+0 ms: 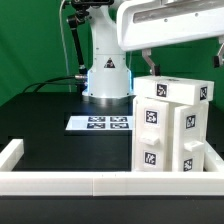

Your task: Assemble cabinet

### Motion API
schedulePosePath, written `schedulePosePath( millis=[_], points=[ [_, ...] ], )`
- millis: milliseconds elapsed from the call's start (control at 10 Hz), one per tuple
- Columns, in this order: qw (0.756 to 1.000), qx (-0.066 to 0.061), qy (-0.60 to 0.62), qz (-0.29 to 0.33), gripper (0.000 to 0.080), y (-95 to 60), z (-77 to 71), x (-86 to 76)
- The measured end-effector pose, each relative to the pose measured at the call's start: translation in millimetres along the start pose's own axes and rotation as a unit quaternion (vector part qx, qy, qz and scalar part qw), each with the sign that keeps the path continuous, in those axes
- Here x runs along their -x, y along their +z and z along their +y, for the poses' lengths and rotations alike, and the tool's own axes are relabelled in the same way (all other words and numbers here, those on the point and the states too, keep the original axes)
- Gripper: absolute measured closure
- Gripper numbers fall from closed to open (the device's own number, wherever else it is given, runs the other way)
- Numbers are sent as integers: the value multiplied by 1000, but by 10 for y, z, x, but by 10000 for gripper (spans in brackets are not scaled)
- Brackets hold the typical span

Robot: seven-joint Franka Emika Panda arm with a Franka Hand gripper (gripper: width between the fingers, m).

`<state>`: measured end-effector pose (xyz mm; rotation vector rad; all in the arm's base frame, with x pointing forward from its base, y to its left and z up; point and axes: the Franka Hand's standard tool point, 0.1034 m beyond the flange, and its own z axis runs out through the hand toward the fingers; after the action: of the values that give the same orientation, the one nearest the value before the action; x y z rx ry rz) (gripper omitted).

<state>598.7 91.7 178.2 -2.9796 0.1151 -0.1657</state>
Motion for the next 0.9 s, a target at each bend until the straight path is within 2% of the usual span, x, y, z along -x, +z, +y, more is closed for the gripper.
schedulePosePath(
  millis=[300,600,900],
  points=[
    [993,3,-120,5,2,40,43,28],
    [974,6,-227,4,2,86,83,67],
    [936,12,-353,5,2,157,154,125]
  ],
)
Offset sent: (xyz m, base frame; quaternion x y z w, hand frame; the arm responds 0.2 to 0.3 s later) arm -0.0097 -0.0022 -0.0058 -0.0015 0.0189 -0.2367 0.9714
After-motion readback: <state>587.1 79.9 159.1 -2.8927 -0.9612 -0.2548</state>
